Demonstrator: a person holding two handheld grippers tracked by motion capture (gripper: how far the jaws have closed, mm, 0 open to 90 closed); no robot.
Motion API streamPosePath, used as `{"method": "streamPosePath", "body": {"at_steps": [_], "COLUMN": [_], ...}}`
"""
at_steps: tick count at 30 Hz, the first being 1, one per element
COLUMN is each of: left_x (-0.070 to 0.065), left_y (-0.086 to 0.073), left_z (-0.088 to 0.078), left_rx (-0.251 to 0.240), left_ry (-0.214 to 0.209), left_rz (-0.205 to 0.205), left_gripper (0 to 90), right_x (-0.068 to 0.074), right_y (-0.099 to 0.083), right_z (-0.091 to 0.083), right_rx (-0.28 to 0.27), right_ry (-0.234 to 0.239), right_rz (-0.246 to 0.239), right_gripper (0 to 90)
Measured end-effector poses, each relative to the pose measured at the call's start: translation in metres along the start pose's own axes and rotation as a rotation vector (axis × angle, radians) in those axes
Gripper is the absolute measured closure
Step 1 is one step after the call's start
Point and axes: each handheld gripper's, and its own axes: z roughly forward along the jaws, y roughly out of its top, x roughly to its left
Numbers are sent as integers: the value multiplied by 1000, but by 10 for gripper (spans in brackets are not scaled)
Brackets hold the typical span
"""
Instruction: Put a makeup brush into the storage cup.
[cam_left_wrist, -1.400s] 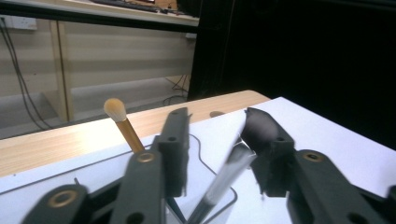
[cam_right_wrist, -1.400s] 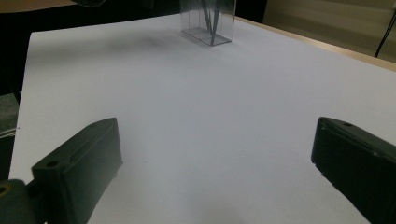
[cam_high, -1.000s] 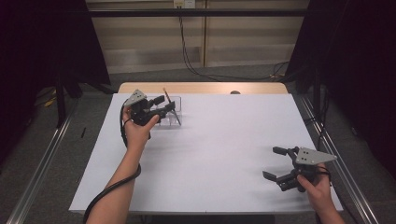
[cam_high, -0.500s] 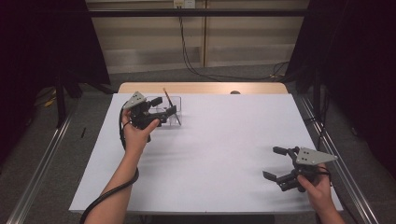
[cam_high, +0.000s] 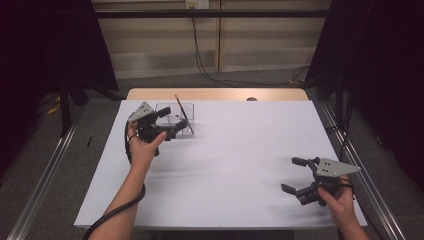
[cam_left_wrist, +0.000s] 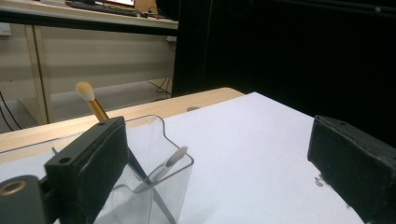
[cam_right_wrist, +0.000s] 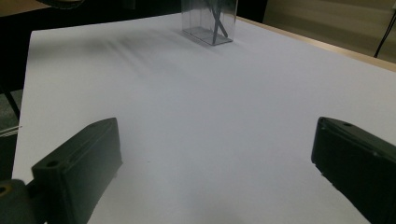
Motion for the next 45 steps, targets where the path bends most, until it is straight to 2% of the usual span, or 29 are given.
{"method": "streamPosePath", "body": {"at_steps": [4,6,9,16,20,23,29,35,45], "left_x": [0,0,-2,-6,-9,-10,-11,-11,-15], "left_y": [-2,-3,-4,-7,-8,-9,-13,-15,-18], "left_z": [-4,-6,-8,-15,-18,-21,-28,-34,-44], "left_rx": [-3,5,0,9,11,18,19,31,35], "left_ry": [-2,-9,-20,-46,-55,-67,-87,-90,-89], "left_rz": [-7,15,17,60,65,85,85,104,113], "left_gripper": [36,20,7,0,0,0,0,0,0], "right_x": [0,0,0,0,1,1,2,2,3], "right_y": [0,0,0,0,0,0,0,1,2], "right_z": [0,0,0,1,1,1,2,2,3], "right_rx": [0,0,-2,1,2,2,-1,-1,-3], "right_ry": [0,1,1,0,0,3,4,0,0], "right_rz": [1,1,1,1,1,1,0,2,0], "right_gripper": [11,11,11,11,11,11,11,11,11]}}
